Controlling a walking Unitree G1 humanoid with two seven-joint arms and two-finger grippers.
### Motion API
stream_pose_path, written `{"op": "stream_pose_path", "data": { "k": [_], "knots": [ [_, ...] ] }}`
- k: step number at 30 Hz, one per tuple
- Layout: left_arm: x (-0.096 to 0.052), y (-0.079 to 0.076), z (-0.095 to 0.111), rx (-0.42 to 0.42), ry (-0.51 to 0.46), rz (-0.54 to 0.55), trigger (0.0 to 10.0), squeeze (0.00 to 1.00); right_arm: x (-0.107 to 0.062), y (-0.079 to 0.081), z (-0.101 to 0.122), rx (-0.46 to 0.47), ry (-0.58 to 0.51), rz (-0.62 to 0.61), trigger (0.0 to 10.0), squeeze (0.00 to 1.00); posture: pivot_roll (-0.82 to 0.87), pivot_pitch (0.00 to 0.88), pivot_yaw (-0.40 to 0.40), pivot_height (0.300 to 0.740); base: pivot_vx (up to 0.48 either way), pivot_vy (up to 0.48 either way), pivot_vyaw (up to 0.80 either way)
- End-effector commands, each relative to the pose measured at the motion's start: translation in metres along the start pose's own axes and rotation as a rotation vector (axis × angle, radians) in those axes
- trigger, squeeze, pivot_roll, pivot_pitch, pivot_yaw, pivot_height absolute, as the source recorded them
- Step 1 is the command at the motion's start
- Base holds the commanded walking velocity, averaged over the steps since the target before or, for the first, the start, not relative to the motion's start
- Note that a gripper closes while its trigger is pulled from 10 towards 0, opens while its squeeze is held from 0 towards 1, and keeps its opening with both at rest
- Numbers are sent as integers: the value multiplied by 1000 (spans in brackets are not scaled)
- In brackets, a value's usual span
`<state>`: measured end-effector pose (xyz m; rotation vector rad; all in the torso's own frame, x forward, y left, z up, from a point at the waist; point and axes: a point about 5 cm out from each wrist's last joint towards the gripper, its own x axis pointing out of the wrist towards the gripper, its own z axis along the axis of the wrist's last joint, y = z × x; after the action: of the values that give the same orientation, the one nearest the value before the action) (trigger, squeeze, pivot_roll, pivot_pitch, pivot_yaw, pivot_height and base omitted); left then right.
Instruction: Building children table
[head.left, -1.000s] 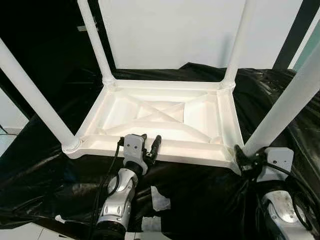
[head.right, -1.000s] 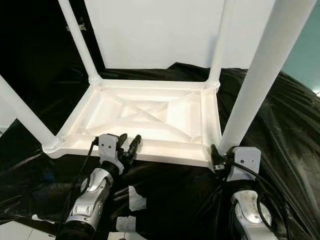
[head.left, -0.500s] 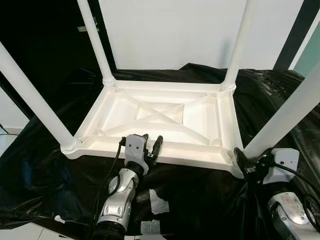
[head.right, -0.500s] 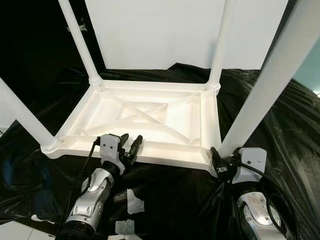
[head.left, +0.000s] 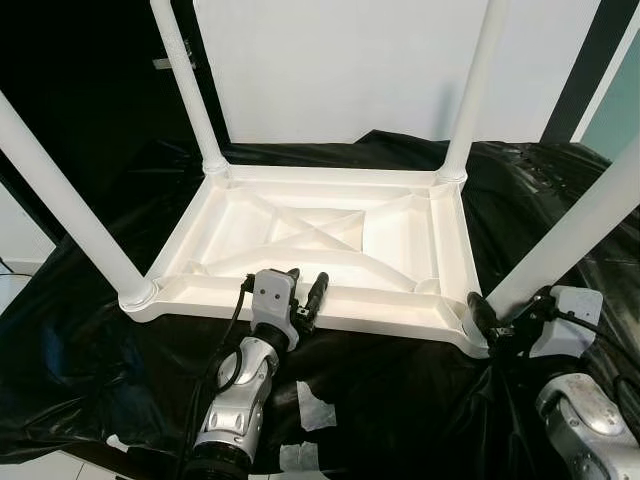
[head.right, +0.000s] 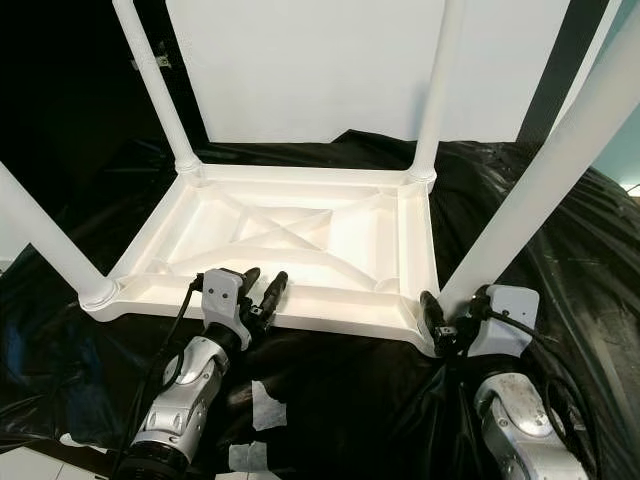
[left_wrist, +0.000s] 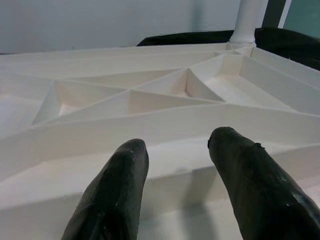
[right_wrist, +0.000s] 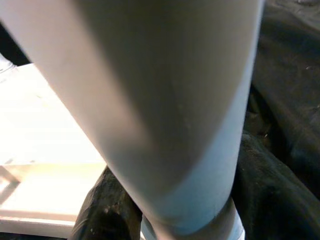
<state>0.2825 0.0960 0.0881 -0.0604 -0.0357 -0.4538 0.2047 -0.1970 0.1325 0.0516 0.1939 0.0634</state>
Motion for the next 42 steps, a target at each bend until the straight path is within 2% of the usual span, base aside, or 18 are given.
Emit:
{"op": "stream_pose_path", "data": {
  "k": [1,7,14,15,16,18,30,38,42],
  "knots": [
    [0,-3,-2,-2,3,-36,10000,0,-4,4,-37,85,251,20,10000,0,-140,0,61,740,0,0,0],
    [1,-3,-2,-3,3,-36,10000,0,-5,8,-35,90,265,48,10000,0,-142,0,61,740,0,0,0],
    [2,-4,-2,-4,2,-35,10000,0,-7,11,-37,30,296,91,10000,0,-141,0,58,740,0,0,0],
    [2,-4,-2,-4,1,-34,10000,0,-7,9,-37,-20,307,98,10000,0,-140,0,56,740,0,0,0],
    [2,-4,-2,-4,1,-34,10000,0,-7,9,-37,-20,307,98,10000,0,-140,0,56,740,0,0,0],
    [2,-5,-2,-5,0,-31,10000,0,-9,7,-40,-83,343,111,10000,0,-139,0,54,740,0,0,0],
    [2,-4,-2,-2,-3,-25,10000,0,-19,10,-56,-90,416,143,10000,0,-141,0,59,740,0,0,0],
    [3,-3,-2,2,-4,-29,10000,0,-13,2,-46,-190,352,93,10000,0,-145,0,64,740,0,0,0],
    [3,-3,-2,0,-4,-27,10000,0,-11,2,-43,-205,323,78,10000,0,-142,0,62,740,0,0,0]
  ]
}}
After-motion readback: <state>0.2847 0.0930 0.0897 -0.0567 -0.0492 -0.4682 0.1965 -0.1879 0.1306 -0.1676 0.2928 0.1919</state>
